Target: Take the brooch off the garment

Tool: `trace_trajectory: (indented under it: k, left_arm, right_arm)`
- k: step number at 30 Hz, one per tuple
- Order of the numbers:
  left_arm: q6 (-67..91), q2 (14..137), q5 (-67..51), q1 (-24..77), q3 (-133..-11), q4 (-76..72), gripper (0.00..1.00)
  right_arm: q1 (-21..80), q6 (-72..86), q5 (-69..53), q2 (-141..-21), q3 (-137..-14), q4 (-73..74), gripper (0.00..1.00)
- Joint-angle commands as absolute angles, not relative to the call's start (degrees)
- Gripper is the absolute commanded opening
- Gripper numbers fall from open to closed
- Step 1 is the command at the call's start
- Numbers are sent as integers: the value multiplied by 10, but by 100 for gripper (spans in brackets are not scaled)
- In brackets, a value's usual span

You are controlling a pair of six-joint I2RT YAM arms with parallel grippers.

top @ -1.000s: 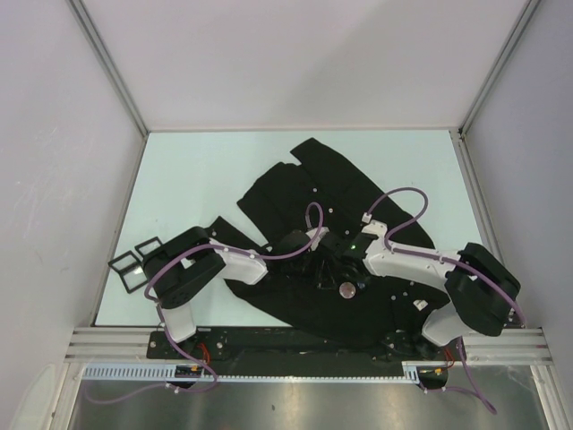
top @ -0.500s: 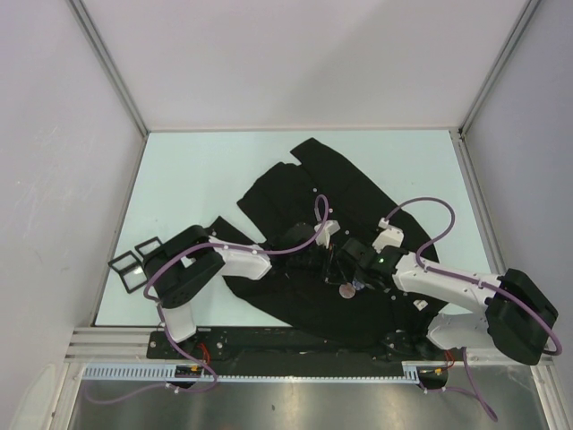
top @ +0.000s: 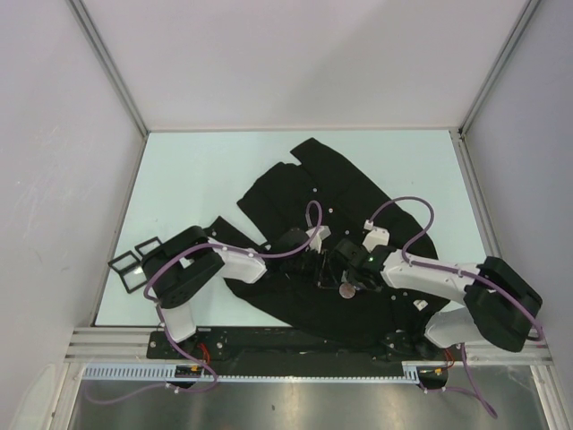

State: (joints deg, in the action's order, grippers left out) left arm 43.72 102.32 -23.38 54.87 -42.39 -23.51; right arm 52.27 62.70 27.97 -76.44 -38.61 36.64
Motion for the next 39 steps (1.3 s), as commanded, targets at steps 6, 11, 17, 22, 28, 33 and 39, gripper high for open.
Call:
trace_trajectory:
  k: [6,11,17,22,28,33,39]
  left_arm:
    - [442,998,-230,545,-413,-265,31]
    - [442,997,-235,545,-415,-266,31]
    - [442,995,-237,545,-422,-265,31]
    - [443,998,-246,545,-436,-258,31]
    - [453,1009,-267,545,-460,-264,31]
    - [461,1026,-289,546,-482,-268,31]
    - [460,1045,-296,554,-504,-263,31]
  right_arm:
    - [523,664,300,-810,-412,398,47]
    - [522,667,304,-801,-412,390,28]
    - [524,666,325,-768,-412,374,5]
    - [525,671,333,-749,-396,361,0]
    - [525,672,329,-687,-339,326,0]
    - [522,657,324,-622,-302,323,20]
    - [515,620,294,-541,-268,312,32]
